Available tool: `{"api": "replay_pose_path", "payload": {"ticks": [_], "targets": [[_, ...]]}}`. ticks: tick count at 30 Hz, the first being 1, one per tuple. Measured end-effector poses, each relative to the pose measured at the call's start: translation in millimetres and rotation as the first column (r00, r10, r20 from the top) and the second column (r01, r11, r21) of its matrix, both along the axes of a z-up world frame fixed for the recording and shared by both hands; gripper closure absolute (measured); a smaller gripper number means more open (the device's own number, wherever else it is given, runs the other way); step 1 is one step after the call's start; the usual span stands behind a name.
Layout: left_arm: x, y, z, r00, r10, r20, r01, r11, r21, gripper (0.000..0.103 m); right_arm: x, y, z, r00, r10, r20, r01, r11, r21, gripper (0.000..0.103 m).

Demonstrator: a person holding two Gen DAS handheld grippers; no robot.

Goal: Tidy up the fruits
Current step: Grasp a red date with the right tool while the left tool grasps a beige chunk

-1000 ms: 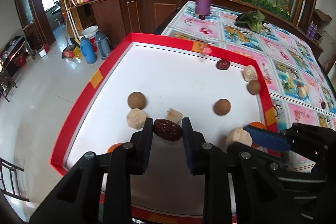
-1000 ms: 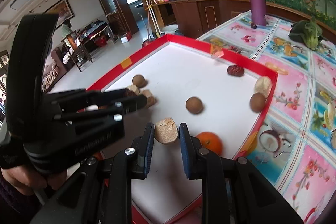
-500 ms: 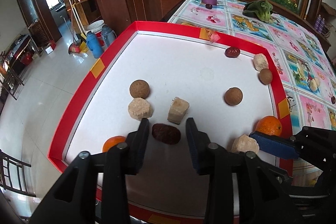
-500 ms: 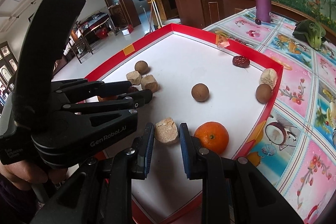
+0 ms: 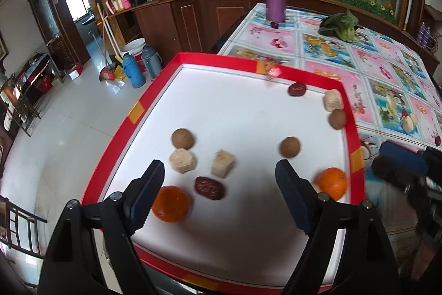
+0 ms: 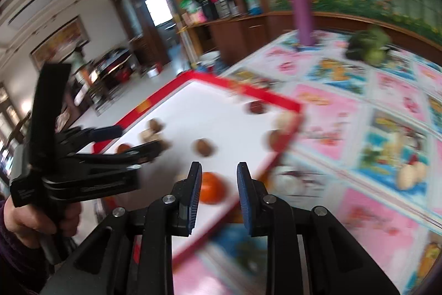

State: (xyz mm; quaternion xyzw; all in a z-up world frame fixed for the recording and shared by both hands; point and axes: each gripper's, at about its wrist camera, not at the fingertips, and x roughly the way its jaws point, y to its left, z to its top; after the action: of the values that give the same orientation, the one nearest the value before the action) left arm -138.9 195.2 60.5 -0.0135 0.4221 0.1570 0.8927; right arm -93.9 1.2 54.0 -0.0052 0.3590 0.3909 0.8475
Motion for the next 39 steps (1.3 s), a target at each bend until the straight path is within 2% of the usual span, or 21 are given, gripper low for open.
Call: {"api": "replay_pose_path", "payload": {"ticks": [6,10,13,17,21,24,27,29,31,35,39], "targets": [[13,-51,12,0.992,-0.126,0.014,0.126,0.992,0.028,0.018,31,-84,0,0.977,-0.213,-0.004,0.213,0.977,-0.008,0.078],[20,-90,14,0.974,-0.225,0.0,0.225,0.974,0.038,0.018,48,-139,-7,0.93,-0.368,0.007,0.368,0.928,-0.052,0.077],[22,-116,11,0.958,-0.286,-0.021,0.286,0.957,0.036,0.018,55,-167,-8,0.895,-0.445,0.013,0.445,0.893,-0.075,0.077],[20,-145,7,0.93,-0.364,-0.051,0.366,0.93,0.036,0.018,50,-207,2,0.847,-0.528,0.067,0.531,0.846,-0.046,0.077],[16,-166,4,0.905,-0.42,-0.072,0.424,0.904,0.052,0.018,40,-245,-1,0.813,-0.57,0.119,0.581,0.807,-0.104,0.077],[17,-173,-1,0.898,-0.432,-0.081,0.436,0.899,0.043,0.018,35,-270,-8,0.79,-0.607,0.088,0.613,0.78,-0.123,0.076],[21,-180,-7,0.891,-0.444,-0.099,0.449,0.893,0.031,0.018,33,-275,-11,0.793,-0.606,0.063,0.609,0.784,-0.125,0.076],[24,-185,-8,0.884,-0.454,-0.108,0.46,0.887,0.033,0.018,35,-269,-12,0.81,-0.585,0.037,0.585,0.802,-0.12,0.076],[30,-189,-8,0.878,-0.465,-0.111,0.471,0.881,0.037,0.018,40,-265,-15,0.814,-0.581,0.013,0.578,0.806,-0.126,0.076],[49,-189,-3,0.884,-0.457,-0.096,0.461,0.887,0.02,0.018,50,-259,-25,0.799,-0.6,-0.038,0.586,0.791,-0.176,0.076],[75,-198,-3,0.882,-0.466,-0.07,0.466,0.885,-0.006,0.018,53,-257,-29,0.792,-0.607,-0.069,0.588,0.787,-0.186,0.077]]}}
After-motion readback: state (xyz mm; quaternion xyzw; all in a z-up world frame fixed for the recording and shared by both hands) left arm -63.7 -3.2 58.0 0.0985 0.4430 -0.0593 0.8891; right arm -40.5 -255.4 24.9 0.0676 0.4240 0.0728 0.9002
